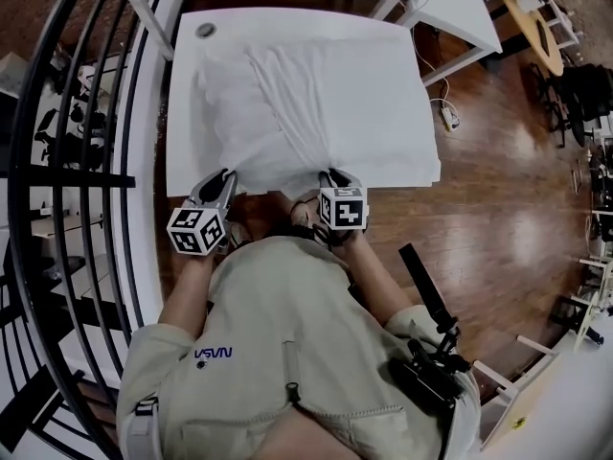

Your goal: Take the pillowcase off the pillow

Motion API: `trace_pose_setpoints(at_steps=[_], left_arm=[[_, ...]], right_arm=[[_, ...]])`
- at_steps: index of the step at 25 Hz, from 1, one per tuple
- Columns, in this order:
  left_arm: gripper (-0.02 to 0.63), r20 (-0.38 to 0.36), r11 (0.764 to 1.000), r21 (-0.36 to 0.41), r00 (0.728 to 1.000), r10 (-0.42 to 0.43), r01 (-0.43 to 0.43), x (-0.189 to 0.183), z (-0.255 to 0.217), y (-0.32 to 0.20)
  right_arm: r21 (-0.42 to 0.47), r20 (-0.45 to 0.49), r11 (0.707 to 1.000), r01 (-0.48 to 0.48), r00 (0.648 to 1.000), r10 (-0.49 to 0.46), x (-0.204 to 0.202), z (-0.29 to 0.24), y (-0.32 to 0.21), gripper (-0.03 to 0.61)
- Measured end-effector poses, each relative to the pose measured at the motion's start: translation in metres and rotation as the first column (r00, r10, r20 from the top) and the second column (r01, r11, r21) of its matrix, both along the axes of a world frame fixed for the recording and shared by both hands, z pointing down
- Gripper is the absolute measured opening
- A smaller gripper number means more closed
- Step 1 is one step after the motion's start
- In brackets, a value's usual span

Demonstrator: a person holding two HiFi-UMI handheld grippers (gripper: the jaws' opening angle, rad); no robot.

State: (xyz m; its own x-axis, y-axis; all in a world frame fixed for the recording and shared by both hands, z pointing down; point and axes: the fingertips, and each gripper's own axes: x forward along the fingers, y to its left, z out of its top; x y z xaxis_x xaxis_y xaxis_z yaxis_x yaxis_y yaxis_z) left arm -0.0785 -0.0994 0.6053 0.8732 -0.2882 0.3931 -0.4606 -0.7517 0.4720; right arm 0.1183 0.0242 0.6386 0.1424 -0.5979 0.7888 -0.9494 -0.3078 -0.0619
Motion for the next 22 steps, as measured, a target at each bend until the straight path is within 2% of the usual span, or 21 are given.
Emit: trace_pose_setpoints(at_steps=[4, 7, 10, 13, 17, 22], left_arm=[[0.118, -0.051, 0.999, 0.042, 0.999, -0.005, 0.007, -0.006, -0.030, 0.005], [0.132, -0.075, 0.995, 0.094, 0.997, -0.020, 0.027, -0.008, -0.054, 0.003], [0.132, -0.116, 0.987, 0.147, 0.992, -0.045, 0.062, -0.007, -0.079, -0.006], [0.136, -0.134, 0.986, 0.152, 0.990, -0.051, 0.071, 0.000, -0.095, -0.014], [0.182, -0.108, 0.986, 0.146, 0.992, -0.060, 0.075, 0.012, -0.100, -0.017], [0.184, -0.059, 0.980, 0.161, 0.992, -0.112, 0.120, 0.019, -0.099, -0.020]], right_arm=[[0.006, 0.023, 0.999, 0.036, 0.999, -0.036, -0.009, -0.017, 0.009, 0.117], [0.035, 0.049, 0.997, 0.065, 0.997, -0.066, -0.016, -0.038, 0.010, 0.118], [0.092, 0.040, 0.989, 0.120, 0.992, -0.124, -0.027, -0.065, 0.002, 0.117], [0.181, 0.003, 0.971, 0.158, 0.987, -0.162, -0.033, -0.099, -0.015, 0.117], [0.275, -0.044, 0.940, 0.202, 0.979, -0.197, -0.033, -0.133, -0.033, 0.117], [0.327, -0.055, 0.917, 0.229, 0.973, -0.224, -0.024, -0.142, -0.041, 0.117]])
